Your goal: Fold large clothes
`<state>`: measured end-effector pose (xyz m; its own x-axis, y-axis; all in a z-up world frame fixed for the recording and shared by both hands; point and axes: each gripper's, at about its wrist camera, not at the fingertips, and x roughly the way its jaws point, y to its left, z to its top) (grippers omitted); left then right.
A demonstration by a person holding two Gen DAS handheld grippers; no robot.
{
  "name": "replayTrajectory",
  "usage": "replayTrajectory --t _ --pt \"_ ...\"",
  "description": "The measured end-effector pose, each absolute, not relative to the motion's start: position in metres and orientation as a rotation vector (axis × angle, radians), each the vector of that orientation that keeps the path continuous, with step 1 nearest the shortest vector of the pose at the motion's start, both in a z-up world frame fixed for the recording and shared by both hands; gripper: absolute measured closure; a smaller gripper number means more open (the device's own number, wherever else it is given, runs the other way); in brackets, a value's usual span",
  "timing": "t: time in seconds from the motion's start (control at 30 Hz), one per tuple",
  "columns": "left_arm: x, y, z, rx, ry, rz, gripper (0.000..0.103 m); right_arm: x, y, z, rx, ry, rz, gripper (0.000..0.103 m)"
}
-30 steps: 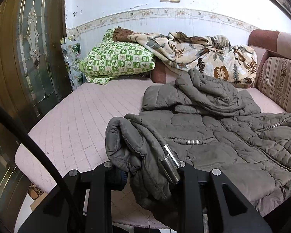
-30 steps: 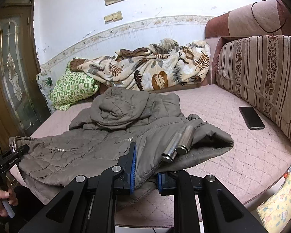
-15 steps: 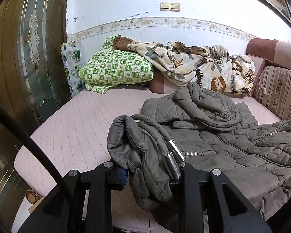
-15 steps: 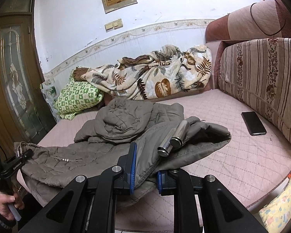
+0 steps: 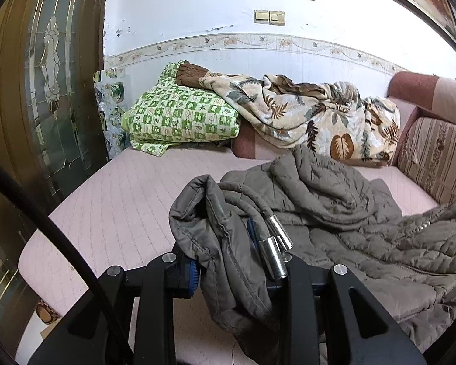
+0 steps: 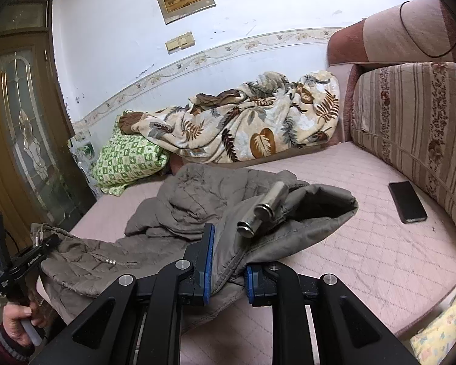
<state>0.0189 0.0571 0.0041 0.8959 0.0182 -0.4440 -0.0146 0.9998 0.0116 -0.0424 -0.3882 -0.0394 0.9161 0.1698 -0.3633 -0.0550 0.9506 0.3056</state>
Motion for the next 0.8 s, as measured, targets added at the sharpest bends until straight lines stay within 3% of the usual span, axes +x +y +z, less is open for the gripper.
replayTrajectory --t 0.4,0.8 --pt "0.090 0.055 0.052 0.001 0.418 0.009 0.069 0.028 -0.401 0.011 0.344 0.378 0.187 0.085" --pt "0.258 0.044 0.094 0.003 0.444 0.072 0.062 0.191 -0.421 0.037 0.421 0.443 0.157 0.085"
